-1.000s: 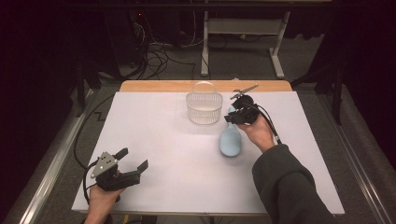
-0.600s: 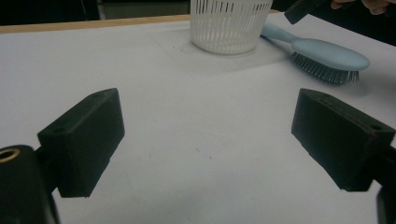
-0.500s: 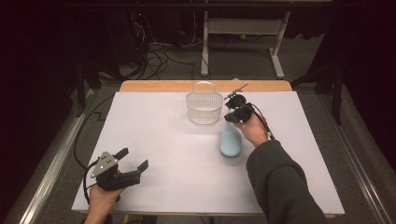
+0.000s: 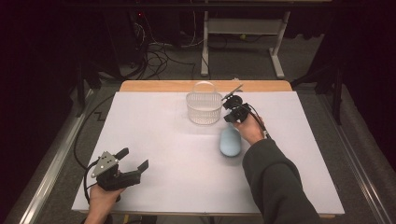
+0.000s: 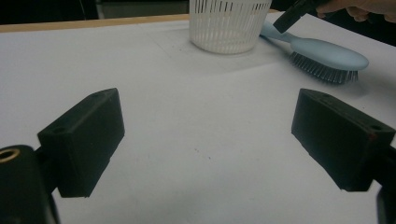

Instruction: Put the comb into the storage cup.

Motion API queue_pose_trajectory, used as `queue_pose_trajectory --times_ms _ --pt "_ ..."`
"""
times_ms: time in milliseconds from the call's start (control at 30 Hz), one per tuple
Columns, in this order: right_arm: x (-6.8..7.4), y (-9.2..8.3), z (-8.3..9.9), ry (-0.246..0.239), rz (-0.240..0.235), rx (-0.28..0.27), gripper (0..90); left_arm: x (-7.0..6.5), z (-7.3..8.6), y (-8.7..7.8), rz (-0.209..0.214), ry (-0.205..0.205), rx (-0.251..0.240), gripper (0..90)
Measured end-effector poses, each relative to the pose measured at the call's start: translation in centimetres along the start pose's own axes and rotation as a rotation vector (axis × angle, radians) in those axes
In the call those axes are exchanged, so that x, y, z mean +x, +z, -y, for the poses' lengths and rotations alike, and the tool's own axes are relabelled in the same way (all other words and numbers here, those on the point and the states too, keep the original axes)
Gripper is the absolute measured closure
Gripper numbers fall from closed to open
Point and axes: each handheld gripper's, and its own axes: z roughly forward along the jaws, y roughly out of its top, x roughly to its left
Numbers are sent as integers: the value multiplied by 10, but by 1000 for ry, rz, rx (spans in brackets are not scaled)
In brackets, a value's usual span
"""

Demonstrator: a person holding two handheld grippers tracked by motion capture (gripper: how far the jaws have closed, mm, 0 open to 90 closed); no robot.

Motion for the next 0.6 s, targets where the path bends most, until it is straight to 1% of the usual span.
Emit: queue_pose_trajectory --times_ms 33,100,233,400,467,600 --pt "0 1 0 10 3 11 900 0 0 0 0 0 1 87" --pt "-1 2 0 7 10 23 900 0 0 0 0 -1 4 87" --pt "-2 3 0 8 15 27 900 0 0 1 0 -1 6 87" --pt "-1 3 0 -3 24 38 900 0 0 1 2 -1 7 87" --pt "0 3 -1 -16 35 50 900 0 0 1 2 -1 7 87" --pt "1 3 -1 -25 34 56 900 0 0 1 0 0 10 87"
